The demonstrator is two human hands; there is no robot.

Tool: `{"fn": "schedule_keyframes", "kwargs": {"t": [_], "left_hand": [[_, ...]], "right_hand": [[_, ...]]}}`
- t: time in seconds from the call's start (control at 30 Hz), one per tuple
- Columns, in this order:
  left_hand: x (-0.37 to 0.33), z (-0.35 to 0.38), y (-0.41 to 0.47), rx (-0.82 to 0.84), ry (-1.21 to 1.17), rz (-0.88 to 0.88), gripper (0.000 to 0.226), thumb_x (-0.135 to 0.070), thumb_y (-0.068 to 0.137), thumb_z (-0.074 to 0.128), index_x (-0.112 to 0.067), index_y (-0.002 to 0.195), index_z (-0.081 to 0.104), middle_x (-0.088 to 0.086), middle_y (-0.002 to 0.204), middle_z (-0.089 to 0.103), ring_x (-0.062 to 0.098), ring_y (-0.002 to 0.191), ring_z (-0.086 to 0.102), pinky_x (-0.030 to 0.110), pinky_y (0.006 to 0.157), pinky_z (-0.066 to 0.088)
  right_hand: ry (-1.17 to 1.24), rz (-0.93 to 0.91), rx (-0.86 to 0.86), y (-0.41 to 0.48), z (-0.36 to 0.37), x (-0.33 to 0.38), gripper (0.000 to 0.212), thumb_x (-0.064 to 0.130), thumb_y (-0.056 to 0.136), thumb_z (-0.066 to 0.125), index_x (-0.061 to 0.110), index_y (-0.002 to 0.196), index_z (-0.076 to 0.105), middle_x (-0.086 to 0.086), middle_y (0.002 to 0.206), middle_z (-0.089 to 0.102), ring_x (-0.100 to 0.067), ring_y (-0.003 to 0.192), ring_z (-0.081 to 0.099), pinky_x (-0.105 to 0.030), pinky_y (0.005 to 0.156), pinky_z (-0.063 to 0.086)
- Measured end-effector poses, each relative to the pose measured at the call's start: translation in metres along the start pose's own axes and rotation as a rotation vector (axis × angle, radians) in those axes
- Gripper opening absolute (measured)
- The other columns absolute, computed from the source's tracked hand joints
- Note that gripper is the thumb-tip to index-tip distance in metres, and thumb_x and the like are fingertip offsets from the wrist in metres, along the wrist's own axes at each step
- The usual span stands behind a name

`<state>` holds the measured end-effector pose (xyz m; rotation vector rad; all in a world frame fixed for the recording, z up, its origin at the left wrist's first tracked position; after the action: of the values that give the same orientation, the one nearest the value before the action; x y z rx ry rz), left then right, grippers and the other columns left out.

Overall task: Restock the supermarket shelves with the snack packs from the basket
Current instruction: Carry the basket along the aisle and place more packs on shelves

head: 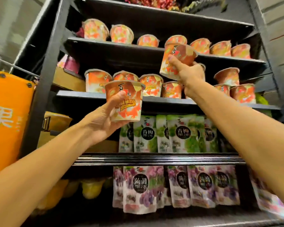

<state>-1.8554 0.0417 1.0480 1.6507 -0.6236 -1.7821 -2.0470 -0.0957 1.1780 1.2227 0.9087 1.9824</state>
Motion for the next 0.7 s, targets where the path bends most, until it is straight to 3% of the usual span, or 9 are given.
{"fn": "schedule_keyframes", "kwargs": {"t": [0.13,0.27,0.43,0.57,0.7], "left_hand": [[-0.001,-0.008,0.027,0.002,-0.034,-0.048,0.057,-0.037,0.072,0.074,-0.020,0.124,0.060,0.004,0.117,0.072,0.020,0.106,0.070,0.036,0.080,0.060],[0.001,-0.011,0.041,0.019,-0.051,-0.055,0.065,-0.036,0.065,0.079,-0.020,0.124,0.059,0.005,0.114,0.073,0.022,0.104,0.070,0.042,0.086,0.058],[0.007,-0.014,0.051,0.039,-0.057,-0.089,0.093,-0.037,0.041,0.094,-0.018,0.124,0.057,0.009,0.113,0.073,0.027,0.103,0.071,0.046,0.085,0.057],[0.010,-0.015,0.055,0.006,-0.008,-0.104,0.069,-0.039,0.060,0.081,-0.019,0.122,0.058,0.007,0.110,0.074,0.025,0.100,0.072,0.044,0.083,0.059],[0.008,-0.015,0.059,-0.004,0.065,-0.125,0.055,-0.044,0.064,0.077,-0.022,0.113,0.063,0.005,0.105,0.076,0.022,0.097,0.073,0.045,0.085,0.058]], "right_hand": [[-0.119,0.031,-0.020,0.039,0.018,-0.003,0.097,0.055,0.056,0.088,0.014,0.131,0.043,-0.004,0.122,0.060,-0.020,0.111,0.059,-0.041,0.099,0.050],[-0.200,0.035,-0.022,0.068,0.031,-0.016,0.096,0.058,0.058,0.086,0.011,0.130,0.043,-0.008,0.127,0.058,-0.024,0.117,0.057,-0.042,0.100,0.048],[-0.371,0.043,-0.022,0.090,0.042,-0.033,0.102,0.067,0.067,0.075,0.003,0.139,0.040,-0.012,0.135,0.055,-0.029,0.124,0.054,-0.041,0.100,0.045],[-0.490,0.041,-0.001,0.100,0.048,-0.044,0.103,0.075,0.067,0.068,0.004,0.138,0.042,-0.012,0.135,0.055,-0.032,0.124,0.053,-0.048,0.107,0.041],[-0.634,0.046,0.032,0.109,0.056,-0.048,0.100,0.076,0.070,0.063,0.004,0.136,0.043,-0.014,0.135,0.055,-0.035,0.127,0.050,-0.053,0.112,0.032]]}}
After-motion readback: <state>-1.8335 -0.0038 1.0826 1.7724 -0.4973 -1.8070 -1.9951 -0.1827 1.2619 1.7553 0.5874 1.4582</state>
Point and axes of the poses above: each hand's wrist, its own y-axis towards the middle knuckle, its own z-axis out of the palm, x = y × z, the point moved 2 cm from there along y, towards the middle knuckle
